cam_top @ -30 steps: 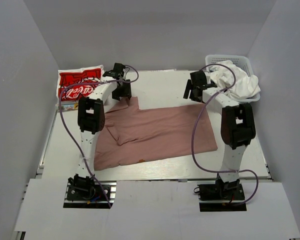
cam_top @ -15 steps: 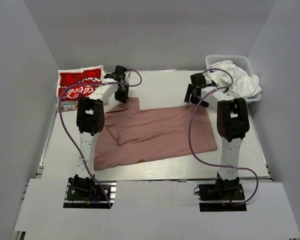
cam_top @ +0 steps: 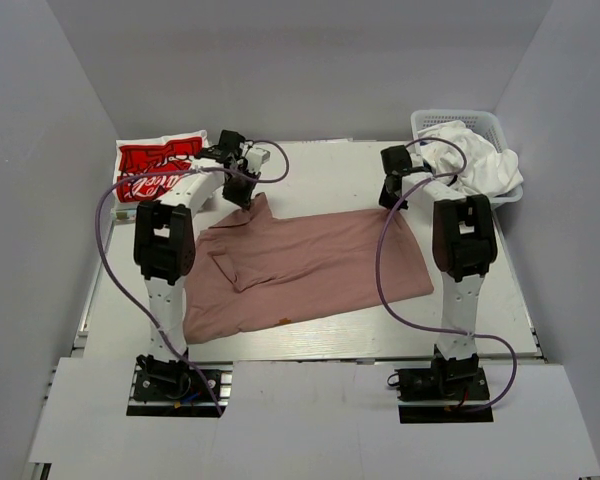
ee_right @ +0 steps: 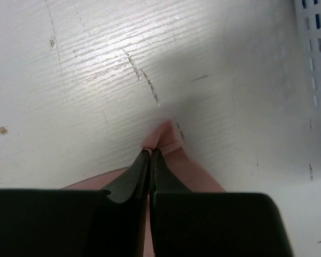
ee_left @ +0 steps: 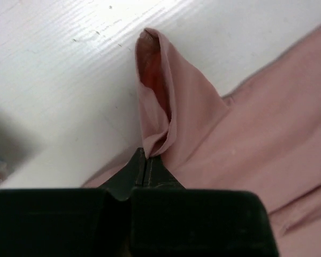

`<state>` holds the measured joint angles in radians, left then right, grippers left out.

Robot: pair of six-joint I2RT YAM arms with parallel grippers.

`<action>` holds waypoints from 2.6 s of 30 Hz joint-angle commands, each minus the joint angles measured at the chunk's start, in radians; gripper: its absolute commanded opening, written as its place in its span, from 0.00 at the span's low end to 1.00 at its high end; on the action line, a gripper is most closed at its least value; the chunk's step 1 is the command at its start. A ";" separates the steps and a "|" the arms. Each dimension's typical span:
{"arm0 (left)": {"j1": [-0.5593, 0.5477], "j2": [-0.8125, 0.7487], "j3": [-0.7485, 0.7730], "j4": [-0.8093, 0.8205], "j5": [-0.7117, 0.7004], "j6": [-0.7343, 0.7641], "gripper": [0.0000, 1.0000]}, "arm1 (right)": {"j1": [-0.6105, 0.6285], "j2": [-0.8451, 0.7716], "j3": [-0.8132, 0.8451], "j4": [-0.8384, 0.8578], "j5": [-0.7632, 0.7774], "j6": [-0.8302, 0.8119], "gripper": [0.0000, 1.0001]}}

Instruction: Fold and stack the t-shirts

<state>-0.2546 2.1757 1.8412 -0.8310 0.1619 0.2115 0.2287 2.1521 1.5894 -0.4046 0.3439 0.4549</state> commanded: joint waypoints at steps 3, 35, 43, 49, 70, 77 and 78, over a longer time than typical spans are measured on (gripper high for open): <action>0.002 -0.180 -0.120 0.052 0.059 0.043 0.00 | 0.001 -0.109 -0.068 0.042 -0.006 -0.018 0.00; -0.138 -1.073 -1.067 -0.084 0.156 -0.736 0.99 | -0.008 -0.886 -0.913 0.250 0.200 0.169 0.90; -0.138 -1.114 -0.991 -0.036 0.032 -0.742 0.99 | 0.001 -1.008 -0.884 0.389 -0.115 -0.047 0.90; -0.117 -0.793 -0.976 0.108 0.019 -0.817 0.99 | 0.008 -0.707 -0.764 0.386 -0.334 -0.068 0.90; -0.094 0.589 0.605 0.340 0.198 -0.735 0.99 | 0.449 -0.942 -1.100 0.078 -0.650 -0.076 0.90; -0.107 0.750 0.653 0.732 0.238 -1.019 0.99 | 0.624 -0.951 -1.045 0.131 -0.891 -0.235 0.90; -0.107 0.734 0.606 0.806 0.254 -1.043 0.99 | 0.633 -0.937 -1.028 0.128 -0.873 -0.242 0.90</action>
<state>-0.3534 2.8338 2.5538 -0.2241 0.3672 -0.6884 0.8242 1.1938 0.5117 -0.2604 -0.4274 0.2859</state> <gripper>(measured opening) 0.986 0.904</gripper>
